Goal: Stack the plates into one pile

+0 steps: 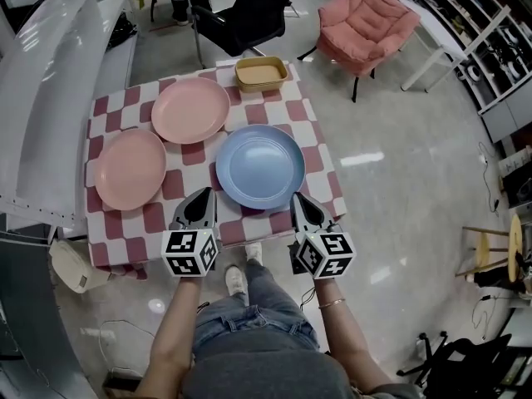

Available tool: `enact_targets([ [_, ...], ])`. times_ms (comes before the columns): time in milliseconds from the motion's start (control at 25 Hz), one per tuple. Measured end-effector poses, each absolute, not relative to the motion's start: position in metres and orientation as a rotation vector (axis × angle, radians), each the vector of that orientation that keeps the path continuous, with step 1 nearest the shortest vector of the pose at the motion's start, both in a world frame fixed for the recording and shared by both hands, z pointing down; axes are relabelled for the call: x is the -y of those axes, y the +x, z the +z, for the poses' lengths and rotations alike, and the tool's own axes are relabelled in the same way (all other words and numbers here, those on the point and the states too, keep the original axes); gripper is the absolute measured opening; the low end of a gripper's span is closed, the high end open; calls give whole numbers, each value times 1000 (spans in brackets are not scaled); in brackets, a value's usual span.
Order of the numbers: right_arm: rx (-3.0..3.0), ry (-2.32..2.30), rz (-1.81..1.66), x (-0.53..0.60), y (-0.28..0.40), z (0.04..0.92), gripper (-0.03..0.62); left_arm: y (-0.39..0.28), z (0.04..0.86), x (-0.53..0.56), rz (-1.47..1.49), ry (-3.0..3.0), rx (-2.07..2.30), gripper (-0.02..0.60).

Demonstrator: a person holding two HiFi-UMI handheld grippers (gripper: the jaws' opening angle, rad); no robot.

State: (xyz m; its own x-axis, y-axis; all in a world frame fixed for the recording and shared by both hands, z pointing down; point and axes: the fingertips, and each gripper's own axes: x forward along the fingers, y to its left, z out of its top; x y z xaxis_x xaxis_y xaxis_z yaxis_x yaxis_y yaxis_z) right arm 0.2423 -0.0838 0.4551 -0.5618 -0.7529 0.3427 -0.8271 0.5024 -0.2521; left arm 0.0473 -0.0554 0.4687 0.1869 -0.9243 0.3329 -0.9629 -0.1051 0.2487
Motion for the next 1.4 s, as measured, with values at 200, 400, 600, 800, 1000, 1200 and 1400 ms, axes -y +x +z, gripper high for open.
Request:
enact_targets([
  [200, 2516, 1391, 550, 114, 253, 461, 9, 53, 477, 79, 175, 2055, 1773, 18],
  [400, 2460, 1380, 555, 140, 260, 474, 11, 52, 487, 99, 204, 2018, 1780, 39],
  [600, 2399, 1367, 547, 163, 262, 487, 11, 48, 498, 114, 233, 1976, 1791, 72],
  [800, 2360, 1336, 530, 180, 260, 499, 21, 41, 509, 127, 257, 1939, 1793, 92],
  [1000, 2323, 1307, 549, 192, 262, 509, 92, 37, 518, 137, 279, 1908, 1784, 103],
  [1200, 2270, 1293, 567, 202, 268, 525, 116, 35, 531, 142, 301, 1877, 1771, 129],
  [1400, 2226, 1274, 593, 207, 270, 539, 117, 35, 542, 143, 328, 1838, 1770, 135],
])
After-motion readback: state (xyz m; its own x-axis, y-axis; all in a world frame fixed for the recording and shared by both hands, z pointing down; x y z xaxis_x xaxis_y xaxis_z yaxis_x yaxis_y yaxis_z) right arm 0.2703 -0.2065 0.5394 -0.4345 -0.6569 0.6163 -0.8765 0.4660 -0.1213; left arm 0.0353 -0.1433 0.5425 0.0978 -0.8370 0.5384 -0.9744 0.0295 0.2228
